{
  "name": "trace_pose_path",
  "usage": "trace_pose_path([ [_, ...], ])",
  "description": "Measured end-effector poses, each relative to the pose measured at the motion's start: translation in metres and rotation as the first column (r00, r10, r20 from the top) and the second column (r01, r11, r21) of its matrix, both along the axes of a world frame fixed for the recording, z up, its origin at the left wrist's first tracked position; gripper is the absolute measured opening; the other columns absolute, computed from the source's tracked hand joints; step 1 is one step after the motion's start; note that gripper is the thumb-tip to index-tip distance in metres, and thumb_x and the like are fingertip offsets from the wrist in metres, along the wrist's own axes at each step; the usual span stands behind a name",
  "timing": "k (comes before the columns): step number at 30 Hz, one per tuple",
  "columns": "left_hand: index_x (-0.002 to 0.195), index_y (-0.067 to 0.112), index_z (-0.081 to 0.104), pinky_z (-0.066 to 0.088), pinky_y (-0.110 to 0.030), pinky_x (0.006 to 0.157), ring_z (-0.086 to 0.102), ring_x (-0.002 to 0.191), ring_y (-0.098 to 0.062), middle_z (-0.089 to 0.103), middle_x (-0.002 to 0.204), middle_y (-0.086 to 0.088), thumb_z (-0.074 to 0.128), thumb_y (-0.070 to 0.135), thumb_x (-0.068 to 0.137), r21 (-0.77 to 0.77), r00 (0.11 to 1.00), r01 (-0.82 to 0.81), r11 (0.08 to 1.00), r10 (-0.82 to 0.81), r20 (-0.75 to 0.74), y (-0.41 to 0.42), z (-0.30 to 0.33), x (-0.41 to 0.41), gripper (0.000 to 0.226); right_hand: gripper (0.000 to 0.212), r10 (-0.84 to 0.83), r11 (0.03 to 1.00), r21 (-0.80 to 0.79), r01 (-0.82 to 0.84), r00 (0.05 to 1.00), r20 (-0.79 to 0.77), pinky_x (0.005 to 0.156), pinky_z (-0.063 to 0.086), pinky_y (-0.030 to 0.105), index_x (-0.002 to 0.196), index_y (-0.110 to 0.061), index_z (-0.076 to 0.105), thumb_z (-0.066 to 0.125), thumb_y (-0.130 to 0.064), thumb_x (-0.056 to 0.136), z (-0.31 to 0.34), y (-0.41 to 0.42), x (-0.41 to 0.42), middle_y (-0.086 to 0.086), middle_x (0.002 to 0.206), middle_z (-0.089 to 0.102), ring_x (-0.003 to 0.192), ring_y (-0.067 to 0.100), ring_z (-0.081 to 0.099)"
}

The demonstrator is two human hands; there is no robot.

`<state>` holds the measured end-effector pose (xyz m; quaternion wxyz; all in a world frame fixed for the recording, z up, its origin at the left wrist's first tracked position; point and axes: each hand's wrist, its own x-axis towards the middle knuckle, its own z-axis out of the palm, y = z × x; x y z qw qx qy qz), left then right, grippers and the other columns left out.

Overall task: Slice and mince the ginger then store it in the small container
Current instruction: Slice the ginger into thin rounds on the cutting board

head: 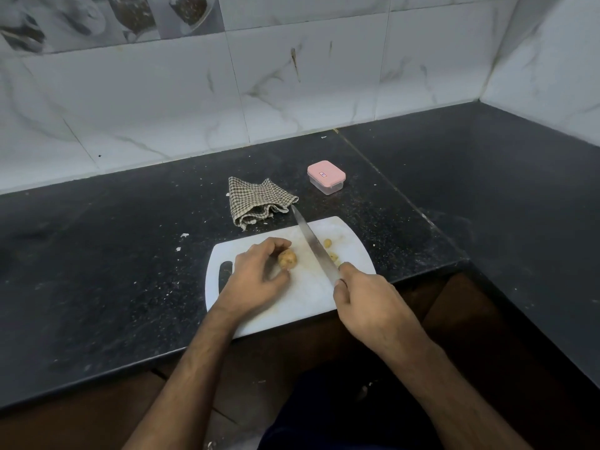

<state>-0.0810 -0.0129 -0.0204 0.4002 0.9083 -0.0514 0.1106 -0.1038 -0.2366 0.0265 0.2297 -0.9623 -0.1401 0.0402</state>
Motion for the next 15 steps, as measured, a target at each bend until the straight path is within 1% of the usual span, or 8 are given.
trace_pose_path([
  [1, 0.126, 0.030, 0.061, 0.048, -0.041, 0.103, 0.059, 0.113, -0.006, 0.064, 0.116, 0.018, 0.069, 0.022, 0.084, 0.024, 1.000, 0.011, 1.000, -0.011, 0.002, 0.000, 0.002, 0.000, 0.044, 0.010, 0.004, 1.000, 0.020, -0.004, 1.000, 0.009, 0.064, 0.044, 0.036, 0.095, -0.025, 0.034, 0.036, -0.031, 0.103, 0.000, 0.002, -0.001, -0.003, 0.071, 0.053, 0.071, 0.022, 0.057],
  [3, 0.125, 0.030, 0.060, 0.048, -0.042, 0.103, 0.059, 0.114, -0.008, 0.062, 0.118, 0.016, 0.067, 0.021, 0.079, 0.023, 1.000, 0.009, 1.000, -0.009, 0.001, 0.001, 0.002, 0.001, 0.048, 0.007, 0.000, 0.999, 0.048, -0.001, 1.000, 0.020, 0.065, 0.049, 0.039, 0.096, -0.026, 0.034, 0.036, -0.030, 0.102, -0.001, 0.005, -0.003, -0.001, 0.071, 0.055, 0.071, 0.024, 0.060],
  [5, 0.123, 0.031, 0.061, 0.049, -0.041, 0.101, 0.060, 0.112, -0.008, 0.062, 0.117, 0.016, 0.069, 0.018, 0.081, 0.000, 1.000, -0.003, 1.000, 0.003, 0.004, 0.002, -0.002, 0.001, 0.044, 0.006, 0.000, 1.000, 0.010, 0.000, 1.000, -0.004, 0.069, 0.052, 0.040, 0.101, -0.025, 0.038, 0.036, -0.031, 0.102, -0.003, 0.007, -0.005, -0.002, 0.074, 0.056, 0.074, 0.023, 0.061],
  [7, 0.120, 0.031, 0.062, 0.051, -0.040, 0.100, 0.061, 0.109, -0.007, 0.063, 0.114, 0.017, 0.072, 0.020, 0.088, -0.024, 1.000, -0.009, 1.000, 0.009, 0.013, 0.001, -0.005, 0.000, 0.036, 0.013, 0.004, 0.999, -0.038, -0.006, 0.999, -0.034, 0.069, 0.051, 0.038, 0.106, -0.022, 0.043, 0.035, -0.032, 0.103, -0.006, 0.008, -0.006, -0.004, 0.075, 0.055, 0.074, 0.019, 0.059],
  [9, 0.119, 0.030, 0.065, 0.052, -0.037, 0.099, 0.062, 0.108, -0.007, 0.065, 0.112, 0.016, 0.074, 0.022, 0.091, -0.065, 1.000, -0.012, 0.998, 0.013, 0.016, 0.002, -0.006, 0.001, 0.031, 0.014, 0.008, 1.000, -0.027, -0.009, 0.999, -0.037, 0.067, 0.051, 0.036, 0.105, -0.024, 0.046, 0.035, -0.033, 0.104, -0.009, 0.009, -0.008, -0.005, 0.075, 0.056, 0.071, 0.013, 0.059],
  [12, 0.117, 0.028, 0.067, 0.053, -0.034, 0.099, 0.063, 0.107, -0.006, 0.068, 0.110, 0.015, 0.077, 0.020, 0.090, -0.096, 1.000, -0.024, 0.995, 0.024, 0.004, 0.005, -0.006, 0.002, 0.030, 0.013, 0.012, 1.000, -0.008, -0.013, 0.999, -0.042, 0.068, 0.053, 0.036, 0.102, -0.025, 0.045, 0.035, -0.033, 0.104, -0.009, 0.013, -0.012, -0.004, 0.076, 0.058, 0.071, 0.013, 0.060],
  [15, 0.116, 0.030, 0.067, 0.053, -0.034, 0.099, 0.064, 0.106, -0.006, 0.069, 0.108, 0.016, 0.079, 0.021, 0.089, -0.112, 0.999, -0.040, 0.993, 0.039, -0.014, 0.005, -0.006, 0.001, 0.030, 0.014, 0.016, 1.000, -0.020, -0.016, 0.999, -0.038, 0.065, 0.050, 0.032, 0.098, -0.025, 0.044, 0.035, -0.032, 0.105, -0.010, 0.014, -0.016, -0.006, 0.075, 0.057, 0.069, 0.011, 0.059],
])
